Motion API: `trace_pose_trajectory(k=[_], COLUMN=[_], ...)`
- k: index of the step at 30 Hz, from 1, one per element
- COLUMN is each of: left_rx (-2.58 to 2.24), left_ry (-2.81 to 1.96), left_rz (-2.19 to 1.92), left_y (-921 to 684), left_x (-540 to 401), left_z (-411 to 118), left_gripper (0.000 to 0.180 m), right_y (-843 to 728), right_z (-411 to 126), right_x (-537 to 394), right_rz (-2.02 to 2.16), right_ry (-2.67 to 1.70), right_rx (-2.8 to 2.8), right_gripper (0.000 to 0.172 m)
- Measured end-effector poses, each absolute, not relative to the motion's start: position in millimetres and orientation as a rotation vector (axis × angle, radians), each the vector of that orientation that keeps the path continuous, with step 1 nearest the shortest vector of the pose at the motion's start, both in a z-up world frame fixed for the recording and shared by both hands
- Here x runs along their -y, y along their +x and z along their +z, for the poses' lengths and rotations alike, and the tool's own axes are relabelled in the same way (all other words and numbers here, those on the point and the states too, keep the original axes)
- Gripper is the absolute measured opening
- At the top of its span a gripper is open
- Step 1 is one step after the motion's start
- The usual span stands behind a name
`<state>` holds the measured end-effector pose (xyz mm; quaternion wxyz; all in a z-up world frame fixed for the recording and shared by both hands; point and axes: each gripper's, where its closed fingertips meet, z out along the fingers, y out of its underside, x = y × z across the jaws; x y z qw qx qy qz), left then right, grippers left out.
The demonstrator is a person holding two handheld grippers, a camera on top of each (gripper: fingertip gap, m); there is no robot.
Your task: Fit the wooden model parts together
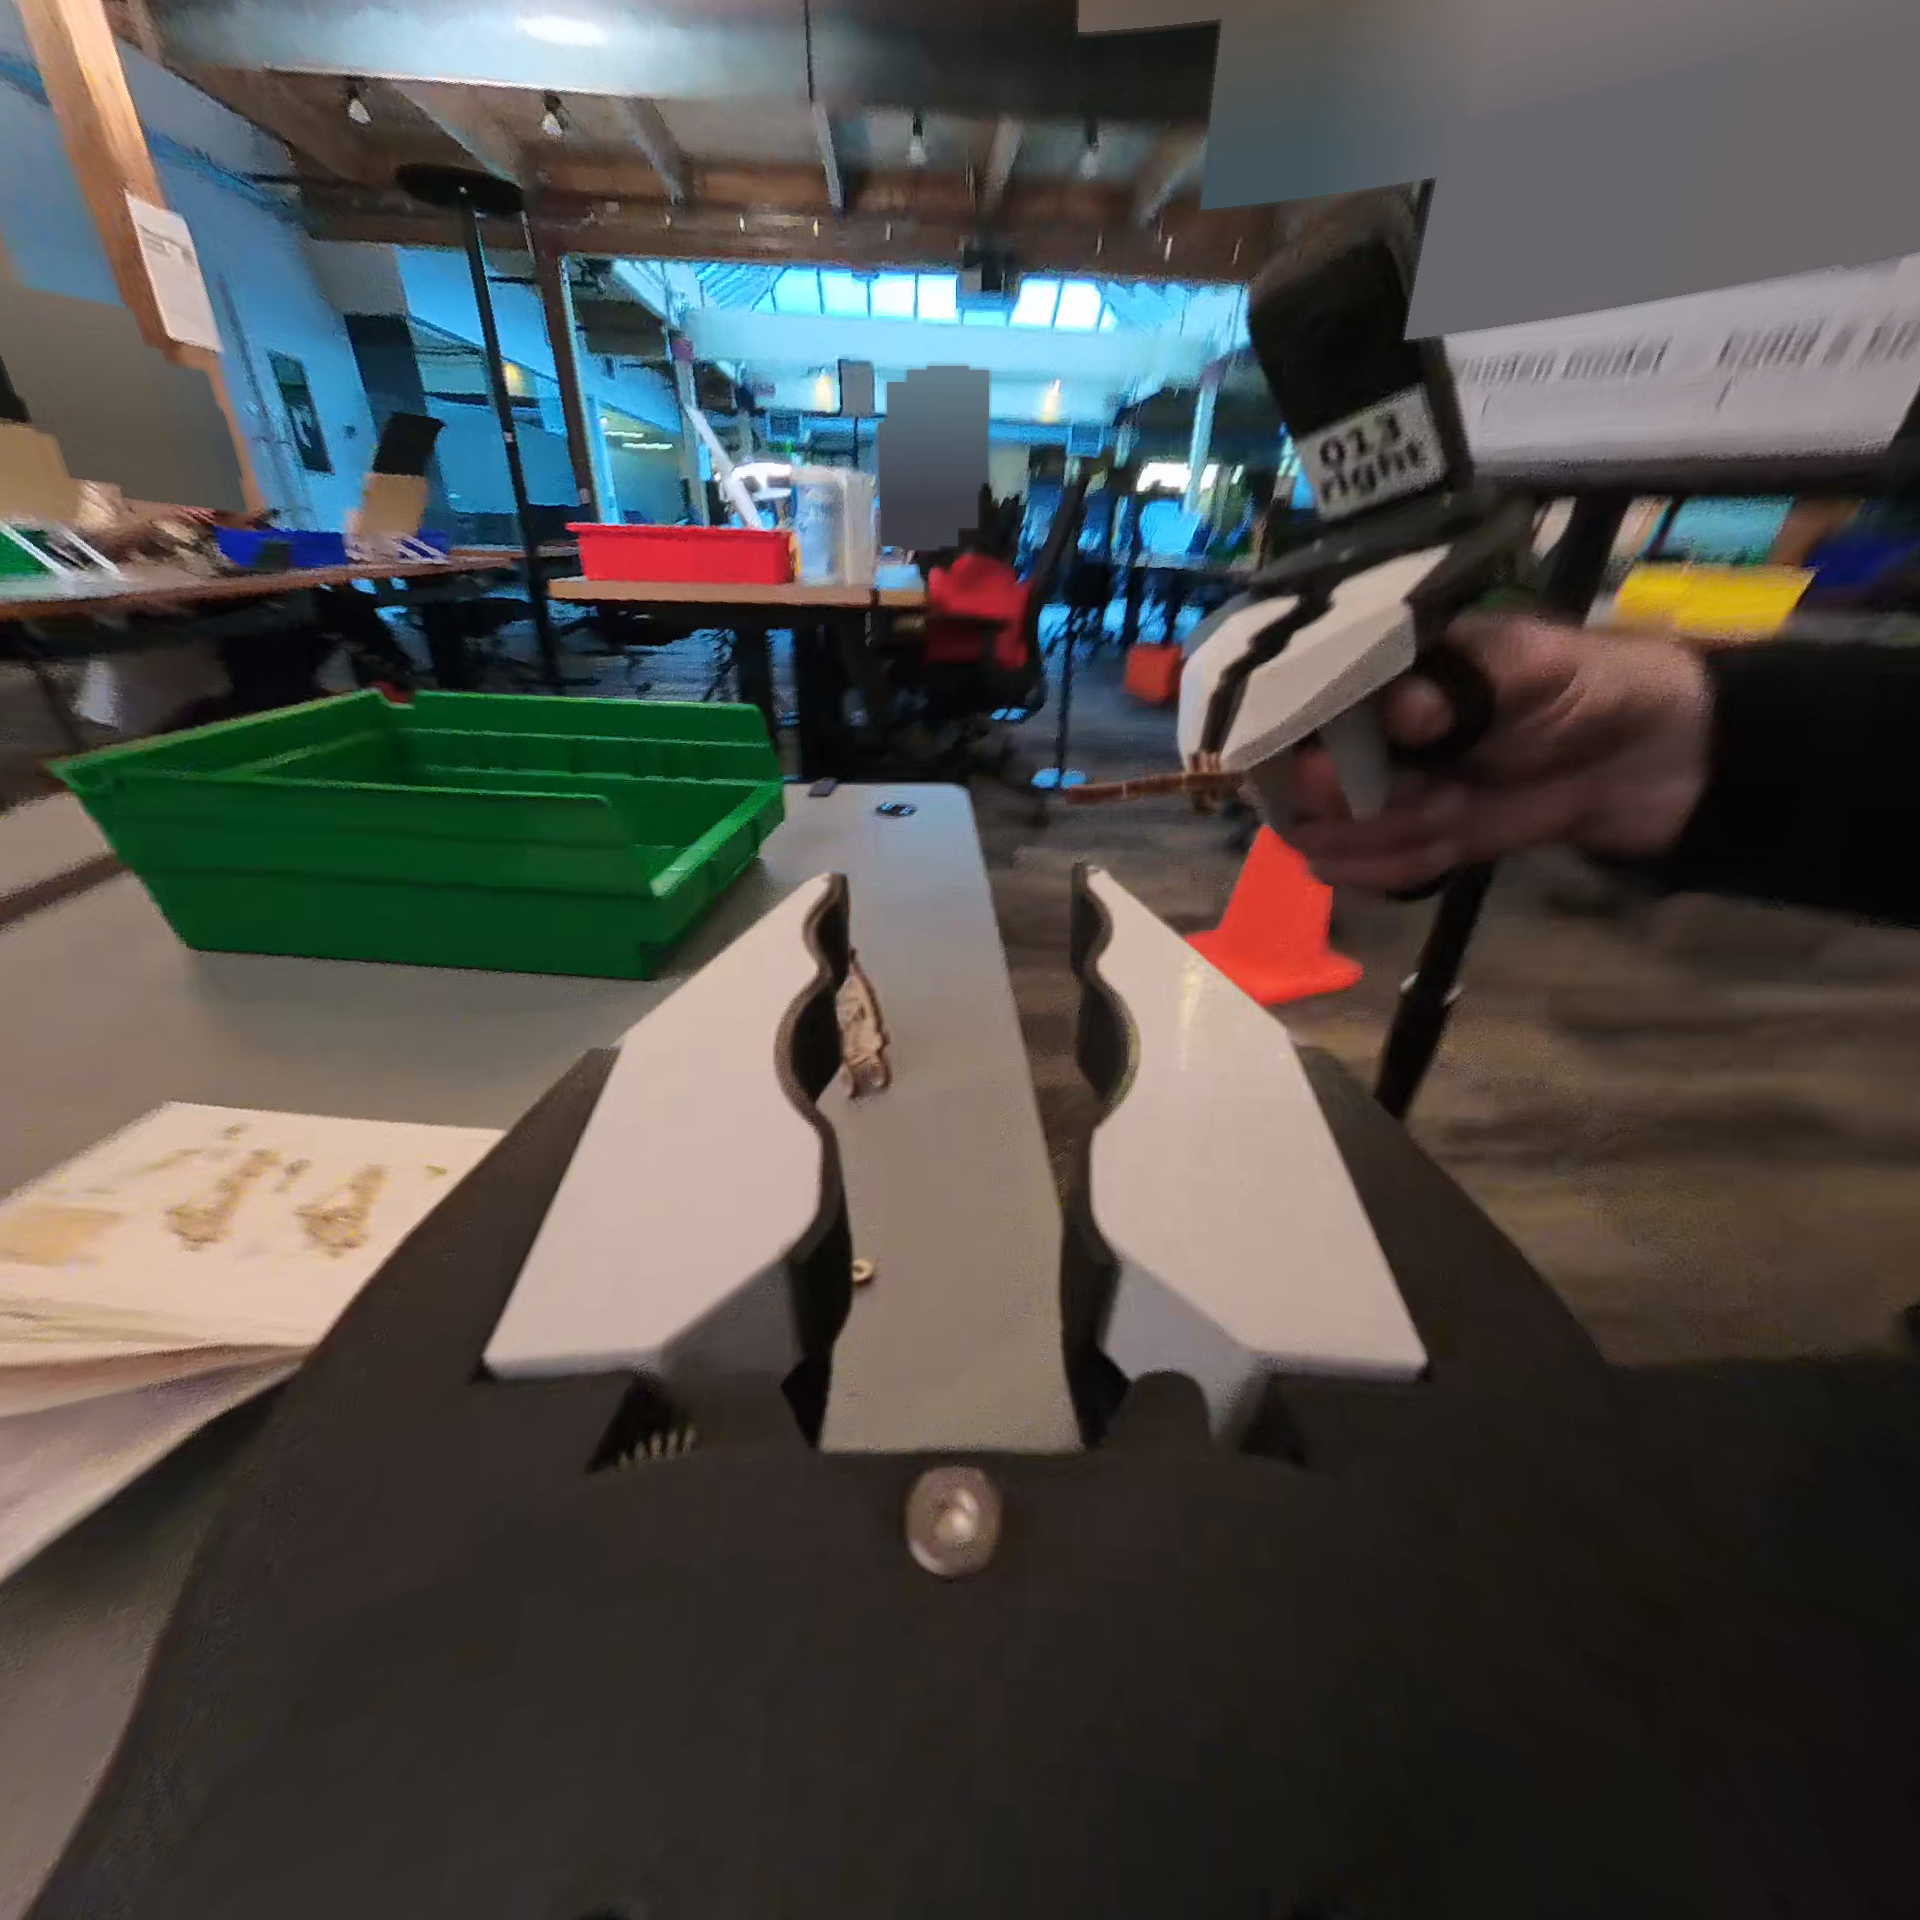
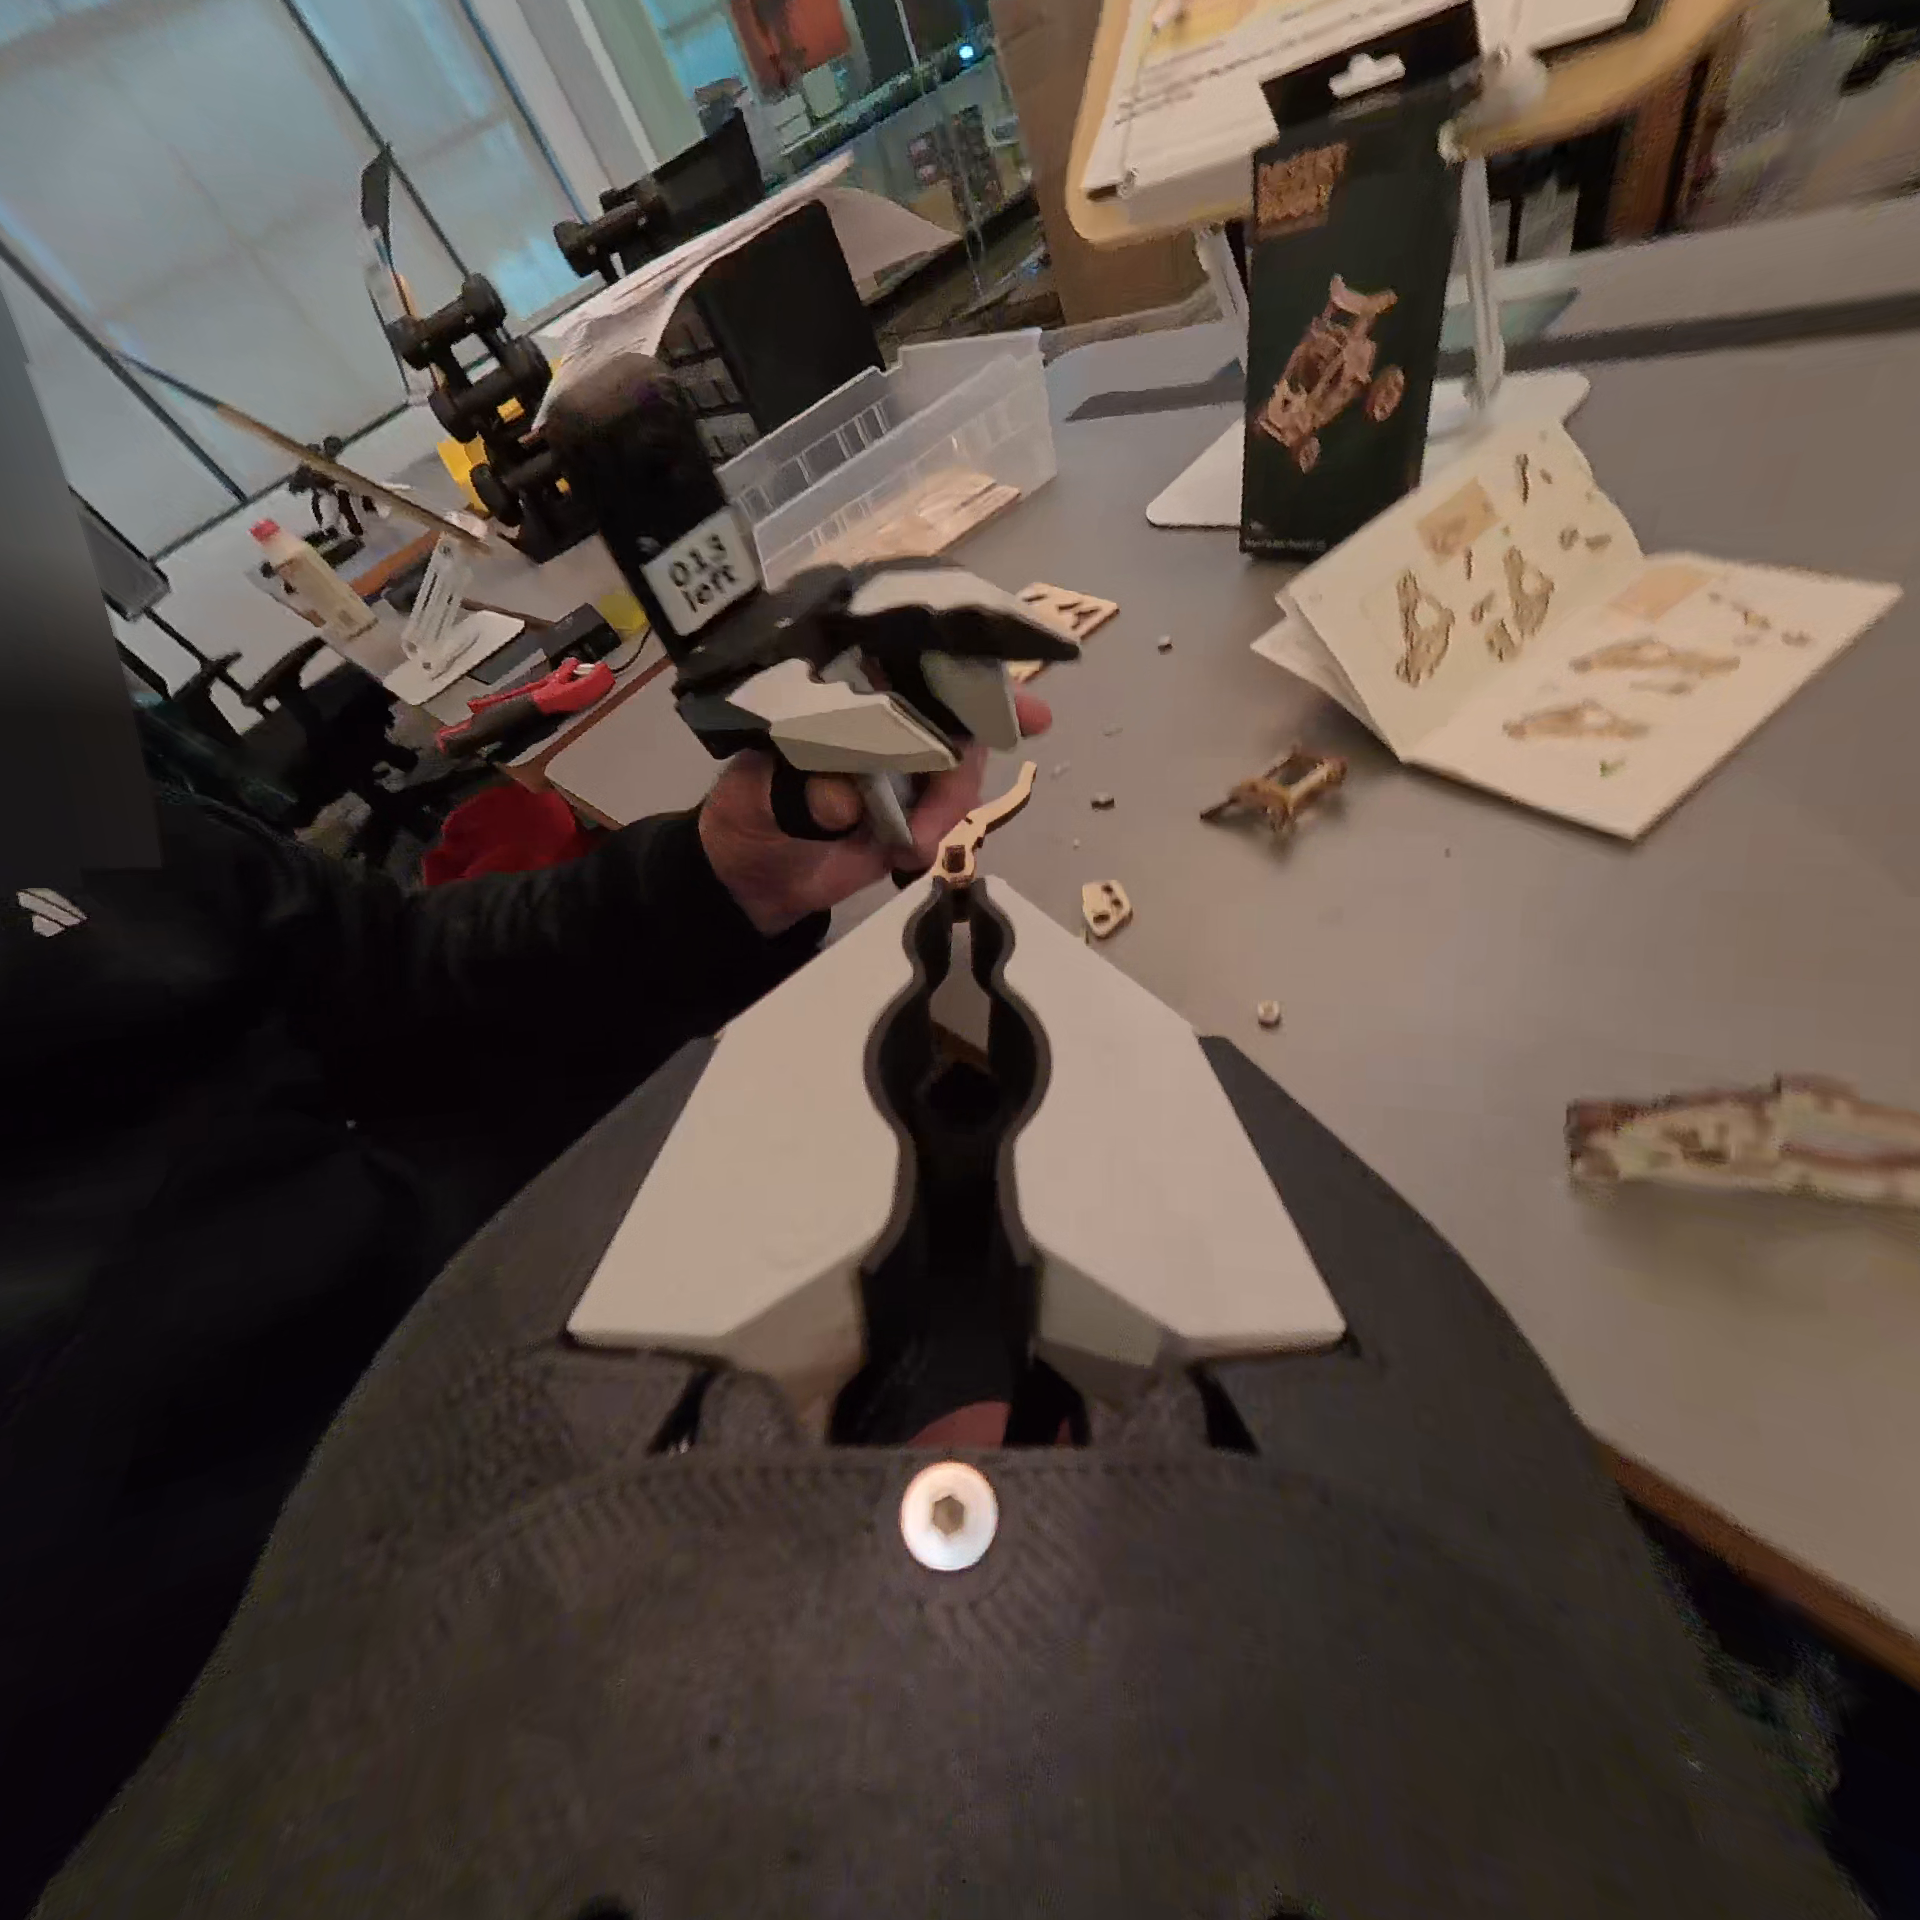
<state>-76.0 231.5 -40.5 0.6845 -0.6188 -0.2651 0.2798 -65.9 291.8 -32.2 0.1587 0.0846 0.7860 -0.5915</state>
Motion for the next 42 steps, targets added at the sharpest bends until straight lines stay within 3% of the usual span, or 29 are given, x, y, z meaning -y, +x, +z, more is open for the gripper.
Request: trace_pose_trajectory(k=[6,16,29,34,42], left_rx=[0.463,0.257,0.161,0.139,0.162], left_ry=[-1.652,-1.948,-2.064,-2.092,-2.105], left_rz=[0.881,0.905,0.945,1.011,1.050], left_y=[-79,-96,-104,-104,-101], left_x=[-260,-305,-317,-313,-298], left_z=[-52,-96,-119,-123,-125], left_gripper=[0.041,0.041,0.020,0.003,0.001], right_y=[-74,-91,-98,-97,-96], right_z=[-59,-91,-109,-111,-108], right_x=[-317,-322,-321,-313,-296], right_rz=[-1.588,-1.389,-1.196,-1.177,-1.172], right_ry=[0.372,0.295,0.178,0.186,0.201], right_rx=[-2.147,-2.021,-1.913,-1.870,-1.842], right_gripper=[0.000,0.000,0.000,0.000,0.000])
